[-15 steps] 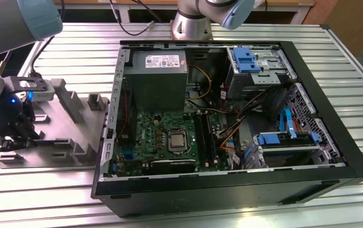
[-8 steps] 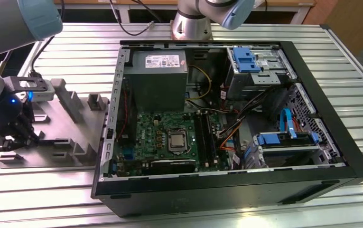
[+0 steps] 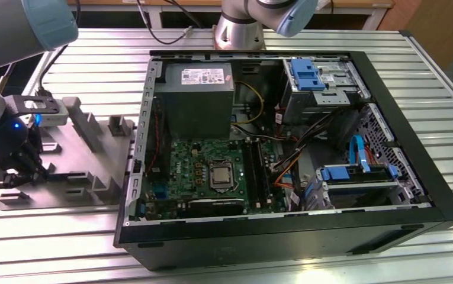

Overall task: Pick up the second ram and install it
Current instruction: 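Pick up the second ram and move it above second insertion slot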

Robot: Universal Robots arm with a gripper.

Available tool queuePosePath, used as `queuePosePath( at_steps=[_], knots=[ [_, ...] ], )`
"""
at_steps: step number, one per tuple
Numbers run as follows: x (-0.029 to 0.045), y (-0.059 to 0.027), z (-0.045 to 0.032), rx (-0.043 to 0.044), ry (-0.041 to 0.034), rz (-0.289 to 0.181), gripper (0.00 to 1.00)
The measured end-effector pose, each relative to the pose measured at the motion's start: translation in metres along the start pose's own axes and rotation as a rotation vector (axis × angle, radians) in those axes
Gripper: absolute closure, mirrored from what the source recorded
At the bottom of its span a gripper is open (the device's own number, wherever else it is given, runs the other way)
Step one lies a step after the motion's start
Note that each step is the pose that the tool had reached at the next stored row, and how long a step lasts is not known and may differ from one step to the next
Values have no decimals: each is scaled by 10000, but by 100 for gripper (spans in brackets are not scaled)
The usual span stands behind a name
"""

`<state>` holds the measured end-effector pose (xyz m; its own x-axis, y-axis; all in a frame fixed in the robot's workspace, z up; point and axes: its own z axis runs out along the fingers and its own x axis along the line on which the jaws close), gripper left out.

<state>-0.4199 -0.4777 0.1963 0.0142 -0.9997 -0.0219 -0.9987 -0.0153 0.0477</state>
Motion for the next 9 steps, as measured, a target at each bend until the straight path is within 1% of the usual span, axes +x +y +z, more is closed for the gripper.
queuePosePath(
  at_steps=[4,7,9],
  knots=[
    [0,0,-2,1,0,0,87],
    [-1,2,-44,1,0,0,87],
    [-1,2,-50,3,-1,0,87]
  ],
)
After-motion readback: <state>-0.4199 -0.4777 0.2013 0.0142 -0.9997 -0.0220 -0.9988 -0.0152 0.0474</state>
